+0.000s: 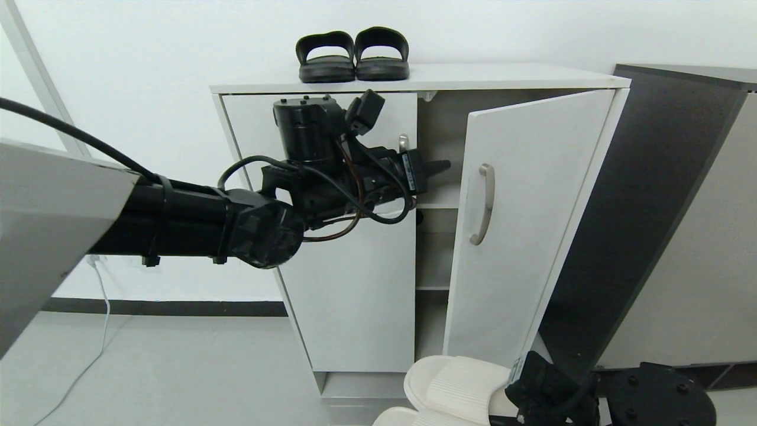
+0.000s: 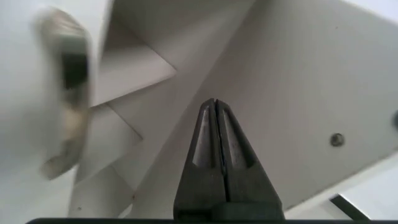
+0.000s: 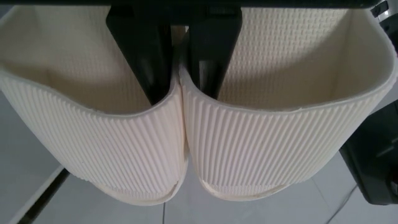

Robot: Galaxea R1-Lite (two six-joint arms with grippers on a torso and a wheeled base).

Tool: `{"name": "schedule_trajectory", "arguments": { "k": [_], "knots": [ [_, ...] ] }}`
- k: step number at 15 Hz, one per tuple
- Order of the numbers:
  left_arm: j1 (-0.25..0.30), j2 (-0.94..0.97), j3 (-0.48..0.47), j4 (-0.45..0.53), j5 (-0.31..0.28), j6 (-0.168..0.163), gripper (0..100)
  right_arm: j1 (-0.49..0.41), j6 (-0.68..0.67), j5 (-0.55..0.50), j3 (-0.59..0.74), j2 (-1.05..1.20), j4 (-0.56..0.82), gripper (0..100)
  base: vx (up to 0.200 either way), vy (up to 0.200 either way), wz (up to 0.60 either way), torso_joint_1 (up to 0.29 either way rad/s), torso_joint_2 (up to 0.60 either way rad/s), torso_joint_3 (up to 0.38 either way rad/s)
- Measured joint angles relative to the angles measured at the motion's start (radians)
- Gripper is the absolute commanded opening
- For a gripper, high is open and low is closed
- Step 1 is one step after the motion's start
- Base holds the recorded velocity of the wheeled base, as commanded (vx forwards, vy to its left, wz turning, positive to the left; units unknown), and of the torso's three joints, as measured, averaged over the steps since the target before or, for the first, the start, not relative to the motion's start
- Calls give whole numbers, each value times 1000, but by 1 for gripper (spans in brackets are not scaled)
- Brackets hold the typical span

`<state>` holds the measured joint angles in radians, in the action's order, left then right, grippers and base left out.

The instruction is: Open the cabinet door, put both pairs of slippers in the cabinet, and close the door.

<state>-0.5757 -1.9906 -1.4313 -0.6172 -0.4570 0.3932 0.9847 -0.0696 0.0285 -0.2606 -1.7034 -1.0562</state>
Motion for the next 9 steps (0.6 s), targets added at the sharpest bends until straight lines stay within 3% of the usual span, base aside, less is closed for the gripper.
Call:
{"name": "schedule_trajectory", "arguments": {
  "k": [4,7,9],
  "knots": [
    [-86,-18,-6,-6,15,-3,0,16,-2,0,1,-10,1,0,-200,0,0,4,4,-1],
    [-151,13,41,-8,24,-8,0,16,-2,0,1,-14,0,0,-200,0,0,1,4,1],
    [-160,29,61,-10,38,-10,0,17,-2,-1,1,-14,0,0,0,0,0,0,0,0]
  ]
}}
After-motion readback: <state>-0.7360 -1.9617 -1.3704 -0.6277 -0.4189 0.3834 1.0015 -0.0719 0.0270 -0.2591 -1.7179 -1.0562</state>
